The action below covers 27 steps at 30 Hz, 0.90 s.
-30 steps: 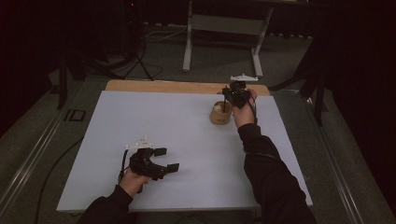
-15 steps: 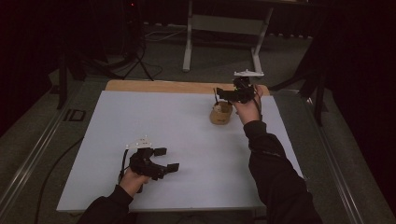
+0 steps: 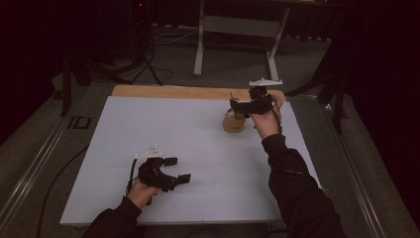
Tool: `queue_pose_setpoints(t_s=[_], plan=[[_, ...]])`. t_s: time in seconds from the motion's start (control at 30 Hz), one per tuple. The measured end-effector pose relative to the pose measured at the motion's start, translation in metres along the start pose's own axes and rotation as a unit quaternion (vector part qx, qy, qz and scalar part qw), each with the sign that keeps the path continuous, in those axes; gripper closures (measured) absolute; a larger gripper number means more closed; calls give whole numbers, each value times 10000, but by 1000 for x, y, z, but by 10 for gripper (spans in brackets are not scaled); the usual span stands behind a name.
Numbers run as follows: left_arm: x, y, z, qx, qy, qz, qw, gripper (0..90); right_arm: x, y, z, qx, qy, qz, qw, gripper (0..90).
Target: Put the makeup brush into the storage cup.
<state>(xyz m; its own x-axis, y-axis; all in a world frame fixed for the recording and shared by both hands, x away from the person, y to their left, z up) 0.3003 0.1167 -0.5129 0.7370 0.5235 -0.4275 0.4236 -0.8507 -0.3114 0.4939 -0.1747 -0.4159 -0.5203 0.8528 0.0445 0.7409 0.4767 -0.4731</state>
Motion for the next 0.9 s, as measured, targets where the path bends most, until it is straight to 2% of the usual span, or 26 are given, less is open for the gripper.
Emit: queue_pose_setpoints(t_s=[0.03, 0.07, 0.1, 0.2, 0.37, 0.47, 0.57, 0.67, 0.73, 0.8, 0.83, 0.9], plan=[[0, 0, 0, -2, -3, 16, 10000, 29, 0, -2, 1, -14, -41, -1, 10000, 126], [-1, 0, 0, 20, 32, 9, 10000, 29, -3, -6, 2, -20, 62, -203, 9998, 131], [-1, 1, 0, 33, 55, 0, 10000, 29, -3, -6, 2, -20, 62, -203, 9998, 131], [-2, 1, 0, 47, 66, 25, 10000, 28, -7, -13, 4, -76, 117, -447, 9989, 148], [-3, 1, -1, 39, 90, 27, 9999, 28, -7, -21, 12, -67, -143, -563, 9983, 153], [-5, 1, -3, 41, 137, 29, 9999, 28, -5, -26, 18, 0, -113, -705, 9974, 137], [-6, 0, -4, 17, 194, 4, 9998, 27, -2, -34, 23, -153, -171, -776, 9967, 116], [-8, 1, -5, 62, 357, 47, 9993, 27, 0, -44, 30, -275, 35, -1020, 9944, 116], [-10, 1, -6, 53, 488, 53, 9988, 27, 1, -46, 32, -284, 23, -1106, 9935, 116], [-12, 1, -8, 51, 600, 67, 9982, 17, 4, -52, 35, -353, -98, -1106, 9932, 117], [-13, 1, -9, 56, 646, 78, 9979, 16, 6, -54, 37, -345, -80, -1256, 9915, 116], [-14, 1, -11, 75, 743, 94, 9972, 15, 8, -57, 39, -339, -161, -1262, 9913, 119]])
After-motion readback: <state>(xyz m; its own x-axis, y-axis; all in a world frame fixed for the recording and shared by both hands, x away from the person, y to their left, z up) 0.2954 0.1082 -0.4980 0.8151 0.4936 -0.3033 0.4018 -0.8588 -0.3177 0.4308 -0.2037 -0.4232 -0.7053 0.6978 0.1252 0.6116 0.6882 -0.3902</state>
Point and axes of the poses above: each handheld gripper's, and its own axes: y roughly forward along the jaws, z roughly out of its underside, x roughly to its left, the point moved 3 cm from there along y, roughly forward along the jaws, and after that the axes turned 6 degrees about -x, right-handed, at the moved point
